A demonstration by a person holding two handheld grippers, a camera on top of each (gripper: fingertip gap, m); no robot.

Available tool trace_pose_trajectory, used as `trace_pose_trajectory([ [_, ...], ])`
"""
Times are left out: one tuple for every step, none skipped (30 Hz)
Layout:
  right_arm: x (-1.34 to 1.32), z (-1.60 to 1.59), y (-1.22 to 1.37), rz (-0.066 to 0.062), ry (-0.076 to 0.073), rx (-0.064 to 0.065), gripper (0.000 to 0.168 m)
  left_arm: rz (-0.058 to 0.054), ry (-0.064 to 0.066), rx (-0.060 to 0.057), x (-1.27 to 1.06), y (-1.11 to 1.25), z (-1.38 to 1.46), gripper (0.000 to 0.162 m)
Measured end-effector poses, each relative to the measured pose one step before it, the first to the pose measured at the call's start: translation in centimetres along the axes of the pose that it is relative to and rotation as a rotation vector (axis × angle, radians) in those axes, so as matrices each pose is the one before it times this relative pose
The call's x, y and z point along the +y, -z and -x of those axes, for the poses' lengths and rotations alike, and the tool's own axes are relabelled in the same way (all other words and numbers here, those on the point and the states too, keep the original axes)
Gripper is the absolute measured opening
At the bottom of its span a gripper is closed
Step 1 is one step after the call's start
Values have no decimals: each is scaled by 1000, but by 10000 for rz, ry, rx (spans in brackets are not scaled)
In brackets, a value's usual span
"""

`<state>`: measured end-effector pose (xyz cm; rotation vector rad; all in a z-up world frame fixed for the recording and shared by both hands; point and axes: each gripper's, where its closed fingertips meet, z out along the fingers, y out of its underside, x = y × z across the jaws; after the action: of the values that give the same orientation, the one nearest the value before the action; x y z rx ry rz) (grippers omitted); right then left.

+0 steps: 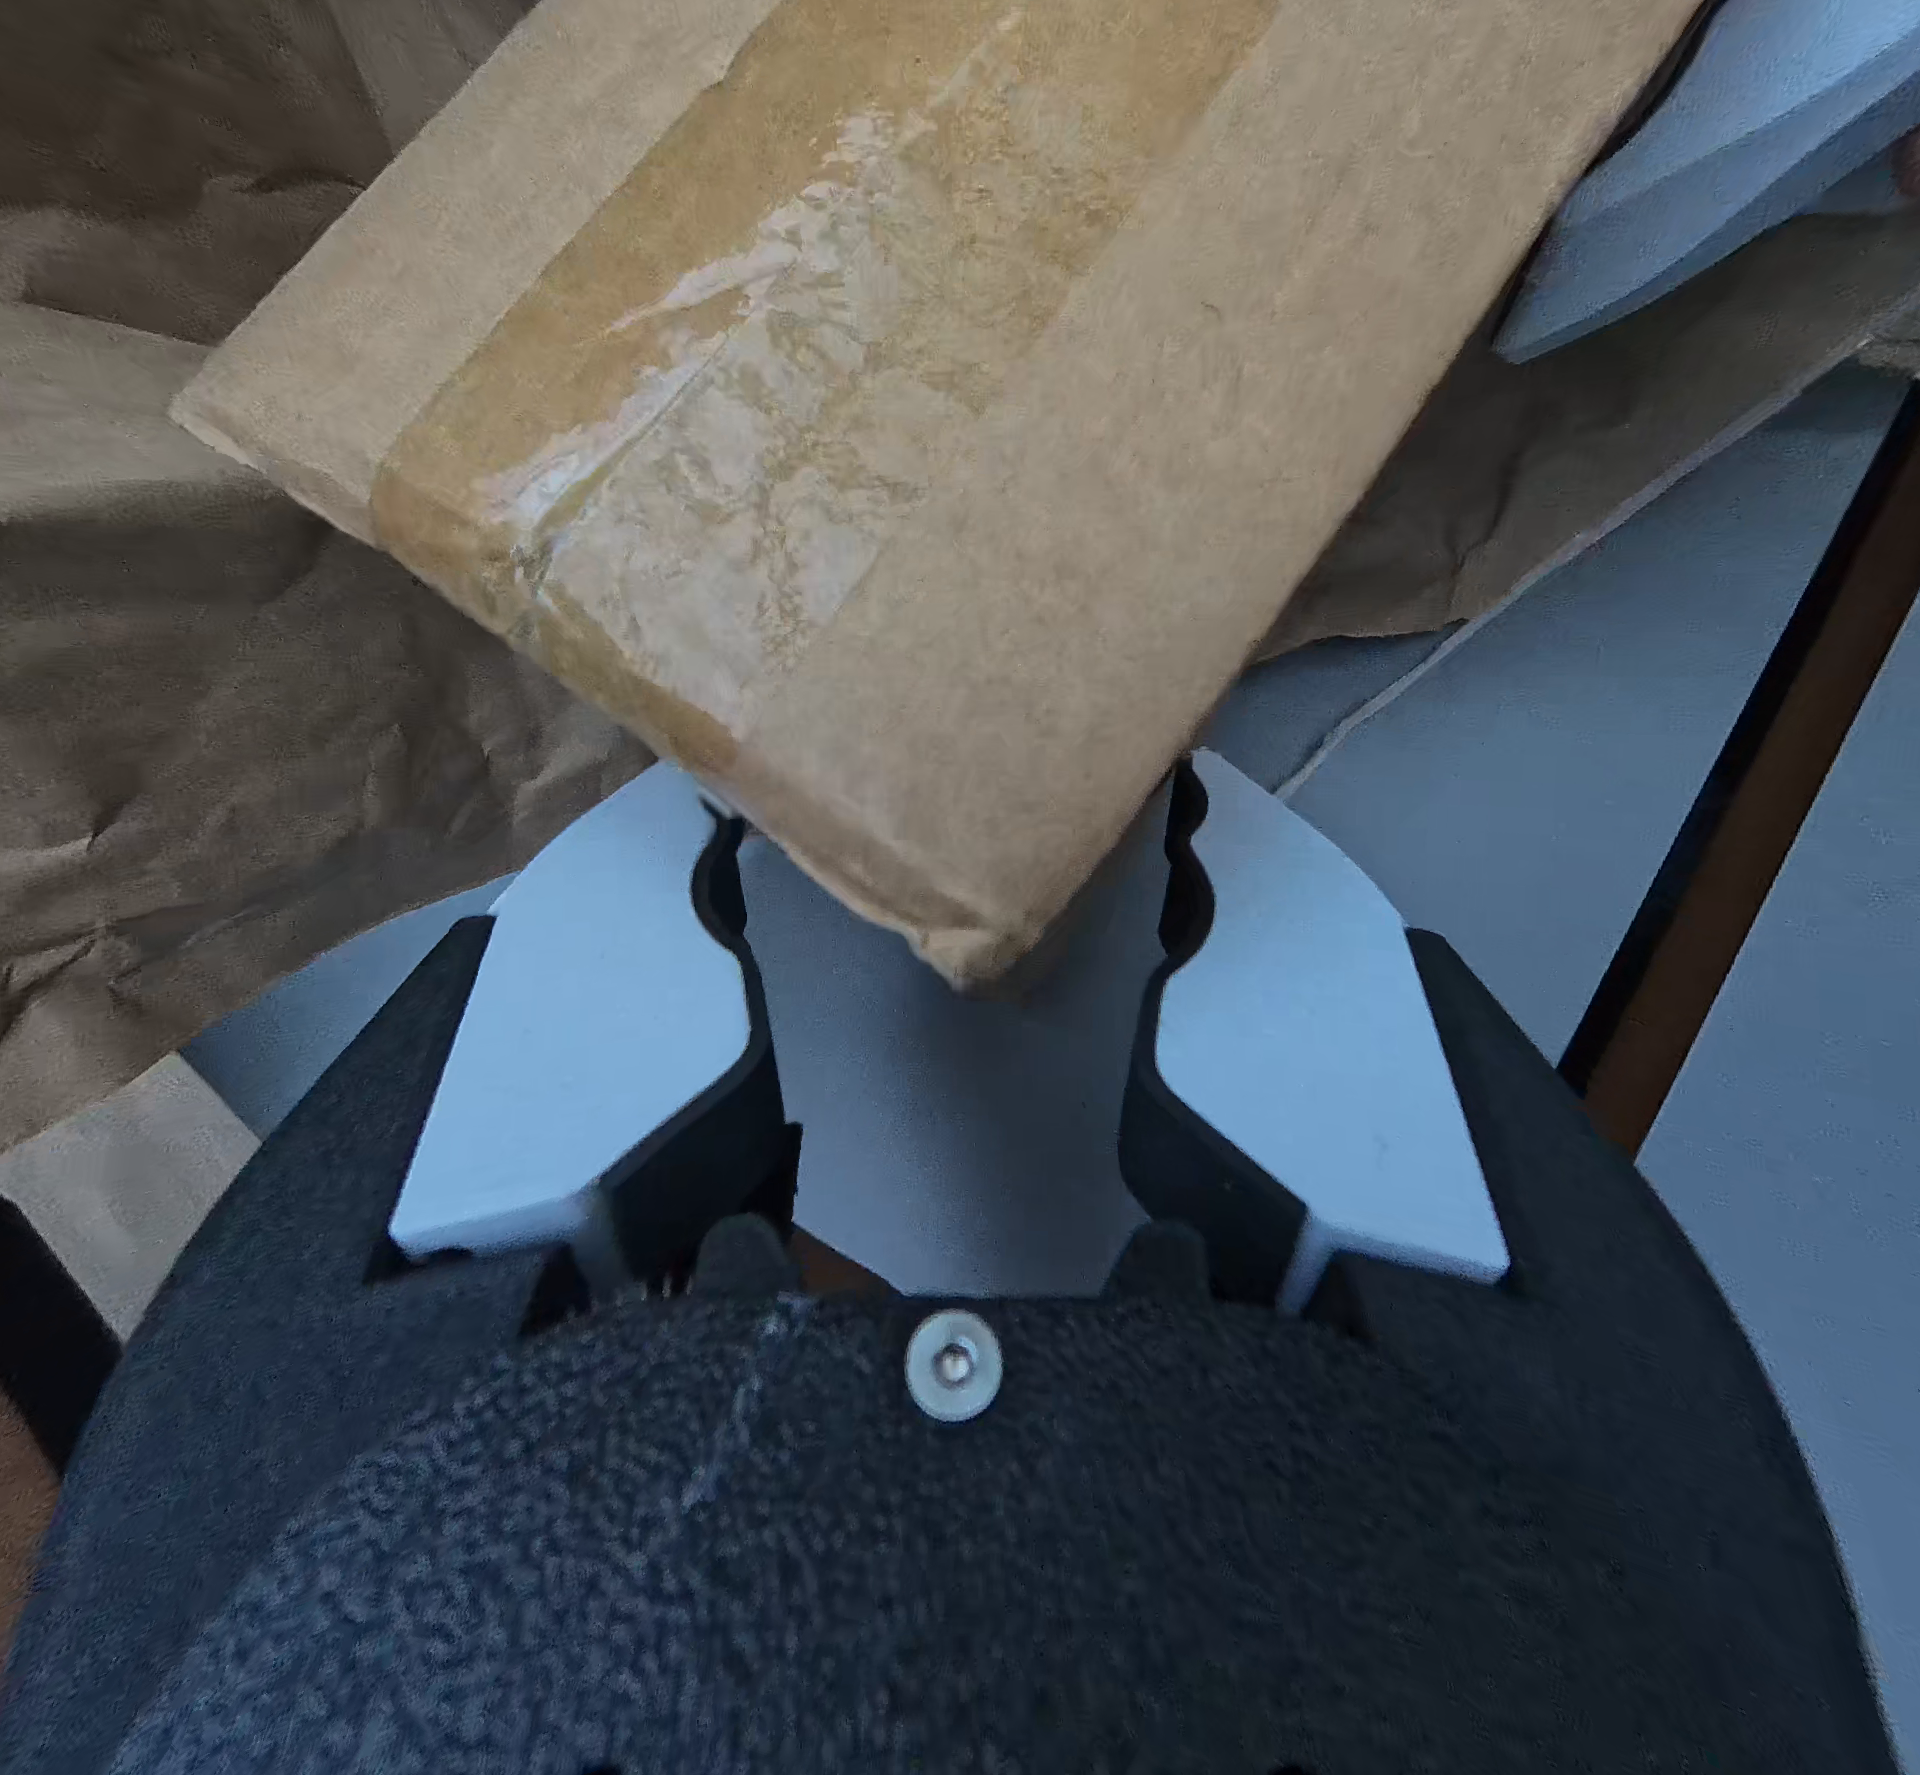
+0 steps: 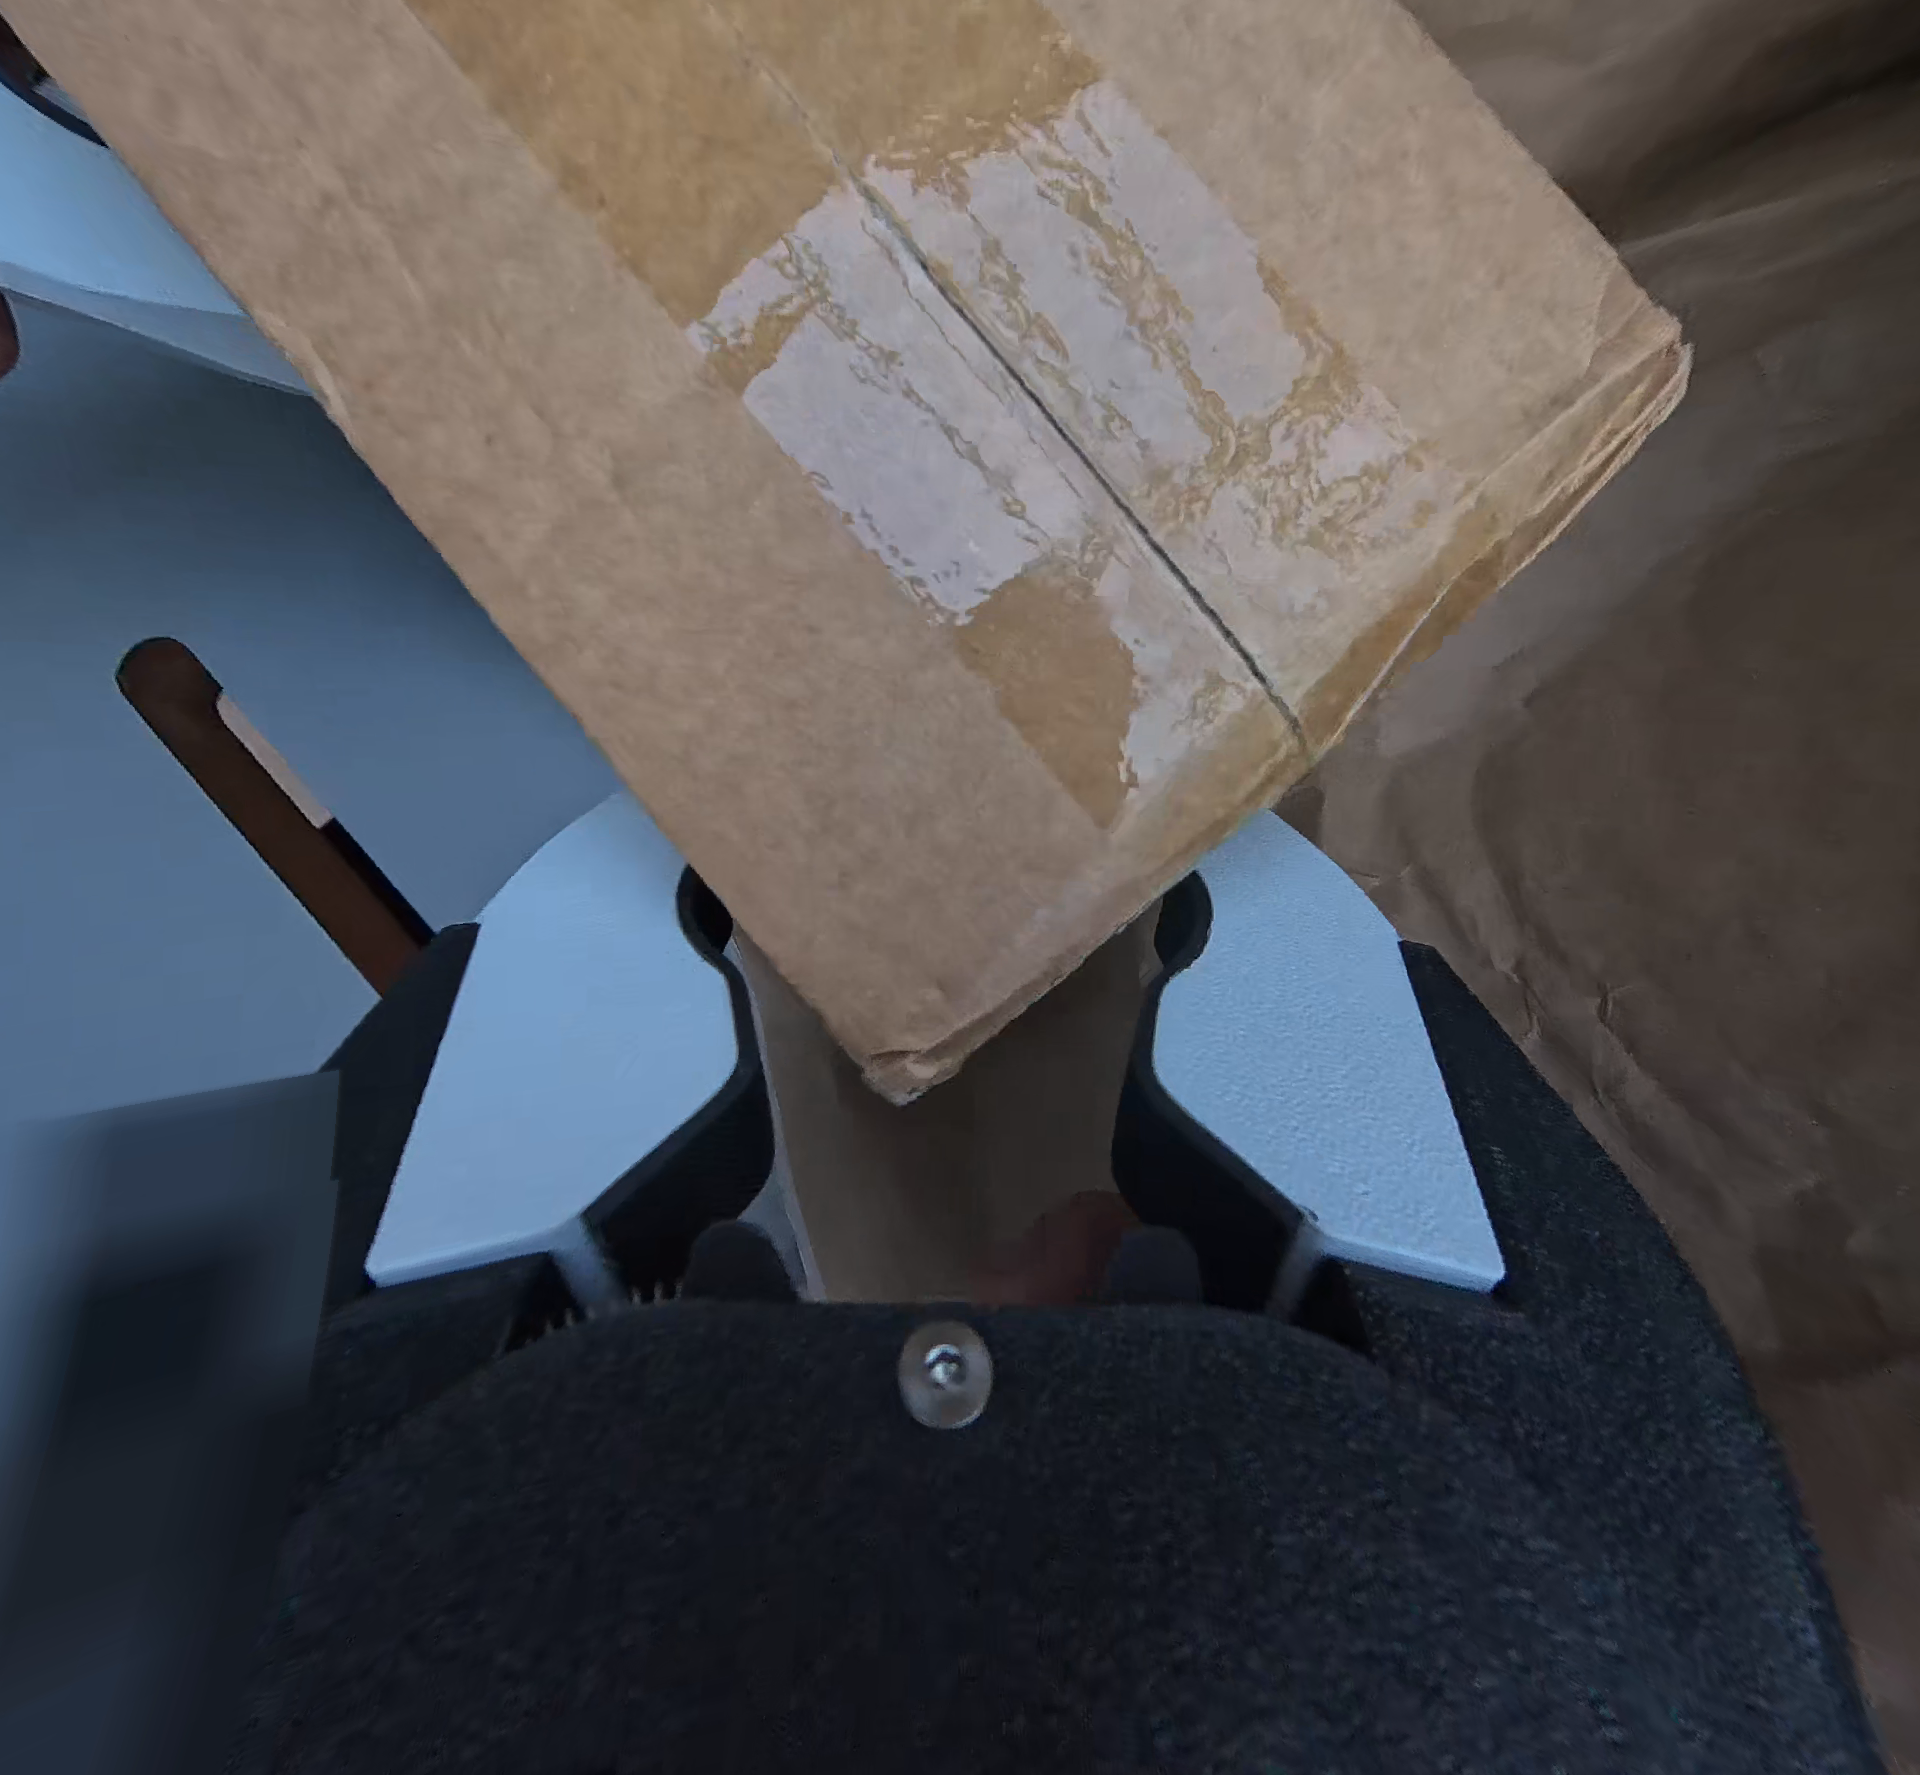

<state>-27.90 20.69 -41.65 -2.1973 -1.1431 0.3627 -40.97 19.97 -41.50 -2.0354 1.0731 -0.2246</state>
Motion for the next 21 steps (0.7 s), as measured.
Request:
trace_pose_trajectory([
  [-234, -23, 79, 88, 241, 105, 79, 18, -38, -241, -9, 222, 99, 78],
  [-336, 86, 243, -1, 154, 64, 79, -8, 149, -131, -107, 423, 15, 78],
  [-570, 171, 485, -126, 110, 66, 79, 45, 256, -32, -107, 591, -110, 78],
  [-717, 244, 676, -163, 107, 44, 79, 10, 238, -16, -197, 798, -101, 78],
  [-712, 305, 770, -73, 110, -3, 79, 1, 114, -81, -373, 993, -58, 78],
  [-770, 298, 882, -75, 136, -32, 79, 28, 21, -147, -515, 1152, -19, 78],
  [-836, 250, 1032, -143, 117, -64, 79, 3, -7, -152, -785, 1323, -12, 78],
  [-871, 193, 1204, -170, 84, -107, 79, -35, -41, -155, -1086, 1441, -45, 78],
  [-914, 53, 1407, -235, 58, -89, 79, -52, -18, -111, -1281, 1370, -162, 78],
  [-908, -132, 1598, -266, 30, -44, 79, 2, 17, -57, -1439, 1206, -314, 78],
  [-754, -266, 1774, -199, 48, -13, 79, -71, 72, 5, -1658, 1036, -541, 78],
  [-496, -416, 1957, -153, 56, 12, 79, -91, -130, -5, -1740, 834, -796, 78],
  [-130, -564, 2134, -113, 54, 55, 79, -146, -118, 40, -1887, 524, -1111, 77],
  [239, -720, 2301, -67, 55, 117, 79, -153, -99, 102, -1926, 163, -1425, 77],
  [653, -892, 2414, -26, 30, 171, 79, -183, -107, 143, -1933, -252, -1747, 76],
  [1068, -1021, 2505, 50, 1, 204, 79, -176, -80, 221, -1899, -672, -2053, 76],
  [1462, -1150, 2525, 123, -23, 220, 79, -150, -35, 261, -1828, -1067, -2266, 75],
  [1820, -1268, 2444, 172, -48, 241, 79, -225, -3, 242, -1846, -1447, -2356, 76],
  [2144, -1420, 2280, 212, -83, 266, 80, -260, -71, 254, -1777, -1834, -2360, 76],
  [2397, -1617, 2066, 223, -120, 281, 80, -246, -118, 305, -1689, -2190, -2262, 76],
  [2548, -1816, 1763, 225, -161, 274, 80, -169, -105, 344, -1577, -2558, -2059, 76],
])
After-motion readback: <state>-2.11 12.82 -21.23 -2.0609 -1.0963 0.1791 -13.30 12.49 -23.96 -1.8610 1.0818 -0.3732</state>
